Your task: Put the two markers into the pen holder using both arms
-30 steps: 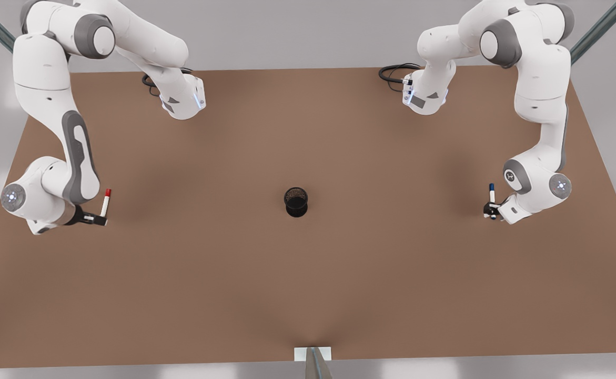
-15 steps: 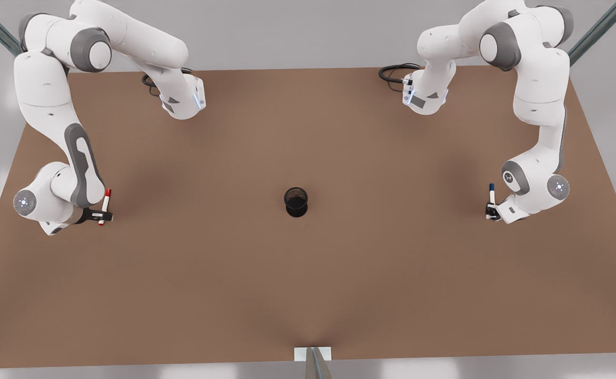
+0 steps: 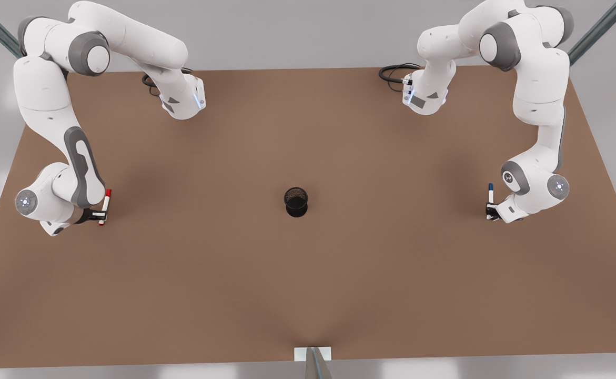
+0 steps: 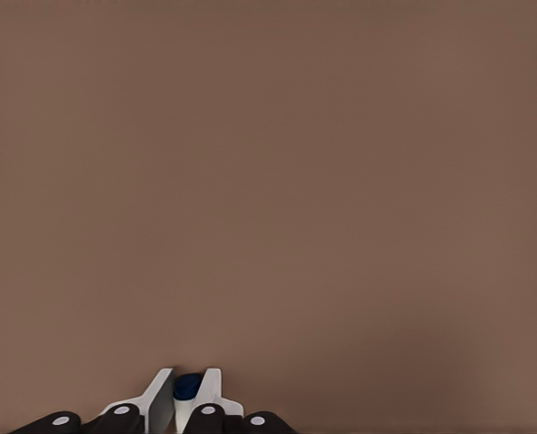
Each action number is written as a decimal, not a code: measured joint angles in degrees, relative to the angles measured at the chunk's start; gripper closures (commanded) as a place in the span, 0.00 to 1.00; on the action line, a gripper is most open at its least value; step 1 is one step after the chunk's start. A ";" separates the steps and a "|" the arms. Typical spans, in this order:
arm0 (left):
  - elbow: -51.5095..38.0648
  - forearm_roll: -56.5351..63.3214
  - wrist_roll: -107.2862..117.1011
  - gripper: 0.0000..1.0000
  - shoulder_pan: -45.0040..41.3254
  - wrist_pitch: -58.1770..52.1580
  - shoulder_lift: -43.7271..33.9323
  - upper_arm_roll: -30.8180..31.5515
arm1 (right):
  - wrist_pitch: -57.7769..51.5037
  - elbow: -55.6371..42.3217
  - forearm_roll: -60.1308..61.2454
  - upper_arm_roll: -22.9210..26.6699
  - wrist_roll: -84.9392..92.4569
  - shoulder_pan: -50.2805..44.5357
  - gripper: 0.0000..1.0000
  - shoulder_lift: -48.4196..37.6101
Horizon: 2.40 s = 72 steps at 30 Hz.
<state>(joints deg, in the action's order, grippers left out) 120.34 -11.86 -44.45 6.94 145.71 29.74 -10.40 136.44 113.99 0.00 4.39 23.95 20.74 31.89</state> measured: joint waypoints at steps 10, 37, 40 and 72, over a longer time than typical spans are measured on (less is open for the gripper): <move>-0.08 -0.30 0.26 0.79 -0.09 0.24 0.00 0.02 | -7.22 -10.66 0.34 -14.91 1.57 -0.34 0.76 -11.35; -37.47 -8.62 27.48 0.79 -23.17 -32.49 -1.14 3.44 | 2.53 -19.20 -14.36 -33.02 -40.54 -37.08 0.75 -5.42; -37.55 -10.51 30.52 0.79 -23.14 -32.81 -0.14 4.13 | 6.70 -14.94 -17.93 -33.04 -45.47 -37.48 0.75 -5.99; -42.76 -12.30 44.84 0.79 -34.29 -23.65 2.28 8.51 | -22.52 -16.17 -5.87 0.34 -64.05 -28.36 0.00 -27.27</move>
<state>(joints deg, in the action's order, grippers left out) 77.58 -24.16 0.39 -27.34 122.06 32.02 -1.89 113.91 97.82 -5.87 4.73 -40.10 -7.63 4.62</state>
